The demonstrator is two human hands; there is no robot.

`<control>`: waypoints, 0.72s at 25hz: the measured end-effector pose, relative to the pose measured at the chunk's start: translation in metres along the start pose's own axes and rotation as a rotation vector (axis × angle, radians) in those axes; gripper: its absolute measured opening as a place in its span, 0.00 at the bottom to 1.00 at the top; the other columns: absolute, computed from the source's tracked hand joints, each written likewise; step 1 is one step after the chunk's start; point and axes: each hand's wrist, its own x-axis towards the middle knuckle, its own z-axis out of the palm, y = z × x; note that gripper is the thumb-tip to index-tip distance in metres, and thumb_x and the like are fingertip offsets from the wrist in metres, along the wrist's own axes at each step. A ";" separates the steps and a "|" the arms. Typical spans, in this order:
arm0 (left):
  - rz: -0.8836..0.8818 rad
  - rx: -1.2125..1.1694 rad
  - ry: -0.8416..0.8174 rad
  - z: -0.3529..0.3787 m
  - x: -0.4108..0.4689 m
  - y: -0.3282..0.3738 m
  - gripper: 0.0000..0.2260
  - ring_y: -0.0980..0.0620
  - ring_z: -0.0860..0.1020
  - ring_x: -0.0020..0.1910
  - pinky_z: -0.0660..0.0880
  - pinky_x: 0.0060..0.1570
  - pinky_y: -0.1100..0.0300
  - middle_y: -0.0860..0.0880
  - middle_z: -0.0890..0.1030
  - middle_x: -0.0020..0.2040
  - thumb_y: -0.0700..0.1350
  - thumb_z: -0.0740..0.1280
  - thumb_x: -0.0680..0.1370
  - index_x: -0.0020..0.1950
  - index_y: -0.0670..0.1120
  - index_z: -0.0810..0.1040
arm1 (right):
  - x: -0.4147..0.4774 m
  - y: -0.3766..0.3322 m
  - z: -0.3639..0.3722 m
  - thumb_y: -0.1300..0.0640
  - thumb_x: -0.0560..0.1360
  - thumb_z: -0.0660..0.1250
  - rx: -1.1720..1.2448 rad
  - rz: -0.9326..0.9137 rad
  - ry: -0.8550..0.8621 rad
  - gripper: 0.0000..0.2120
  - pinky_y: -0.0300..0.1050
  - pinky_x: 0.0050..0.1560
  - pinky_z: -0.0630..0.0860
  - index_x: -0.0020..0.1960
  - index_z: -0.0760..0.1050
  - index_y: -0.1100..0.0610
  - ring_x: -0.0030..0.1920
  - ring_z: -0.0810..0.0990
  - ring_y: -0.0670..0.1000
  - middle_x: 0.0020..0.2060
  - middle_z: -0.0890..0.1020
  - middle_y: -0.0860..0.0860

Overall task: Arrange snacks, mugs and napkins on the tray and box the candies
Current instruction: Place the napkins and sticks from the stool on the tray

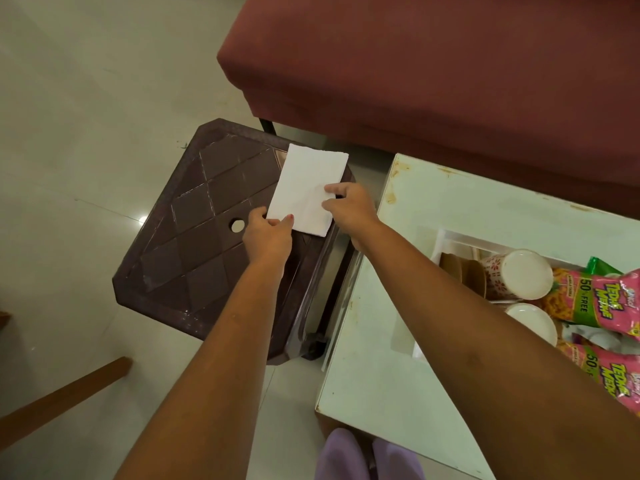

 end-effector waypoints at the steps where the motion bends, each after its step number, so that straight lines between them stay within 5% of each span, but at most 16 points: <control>1: -0.011 0.023 0.001 0.001 0.001 0.001 0.17 0.45 0.79 0.52 0.79 0.53 0.47 0.46 0.77 0.56 0.47 0.70 0.75 0.61 0.48 0.70 | -0.003 0.003 -0.001 0.63 0.76 0.65 0.022 0.009 -0.003 0.17 0.40 0.46 0.77 0.64 0.74 0.58 0.59 0.73 0.54 0.64 0.74 0.53; 4: -0.035 0.071 -0.001 0.004 -0.001 0.001 0.13 0.46 0.76 0.50 0.80 0.50 0.48 0.44 0.75 0.58 0.46 0.71 0.73 0.51 0.47 0.70 | -0.012 0.014 -0.005 0.61 0.76 0.65 0.090 0.024 0.036 0.13 0.33 0.39 0.73 0.60 0.76 0.56 0.52 0.72 0.49 0.61 0.75 0.51; 7: -0.023 0.066 -0.003 0.008 -0.012 -0.002 0.08 0.45 0.75 0.51 0.79 0.52 0.47 0.43 0.74 0.59 0.44 0.71 0.73 0.44 0.48 0.71 | -0.018 0.021 -0.012 0.61 0.75 0.66 0.156 0.031 0.109 0.08 0.39 0.46 0.77 0.53 0.77 0.53 0.53 0.75 0.50 0.54 0.76 0.49; 10: 0.003 -0.058 -0.129 0.010 -0.030 0.000 0.10 0.46 0.76 0.53 0.77 0.50 0.51 0.46 0.78 0.52 0.40 0.68 0.74 0.37 0.47 0.68 | -0.022 0.025 -0.023 0.61 0.73 0.69 0.244 0.089 0.147 0.15 0.46 0.50 0.80 0.56 0.70 0.49 0.52 0.78 0.51 0.51 0.77 0.48; 14: 0.016 -0.330 -0.330 0.011 -0.057 0.007 0.10 0.48 0.76 0.48 0.73 0.46 0.53 0.49 0.78 0.43 0.33 0.63 0.73 0.37 0.46 0.66 | -0.034 0.029 -0.043 0.61 0.73 0.69 0.606 0.259 -0.001 0.24 0.45 0.44 0.81 0.65 0.65 0.52 0.51 0.78 0.51 0.52 0.76 0.49; 18: 0.056 -0.362 -0.471 0.016 -0.082 0.009 0.09 0.50 0.78 0.50 0.75 0.45 0.57 0.51 0.80 0.45 0.33 0.63 0.73 0.41 0.46 0.69 | -0.052 0.032 -0.063 0.59 0.75 0.67 0.537 0.205 0.014 0.16 0.44 0.45 0.81 0.62 0.71 0.52 0.53 0.78 0.53 0.55 0.78 0.50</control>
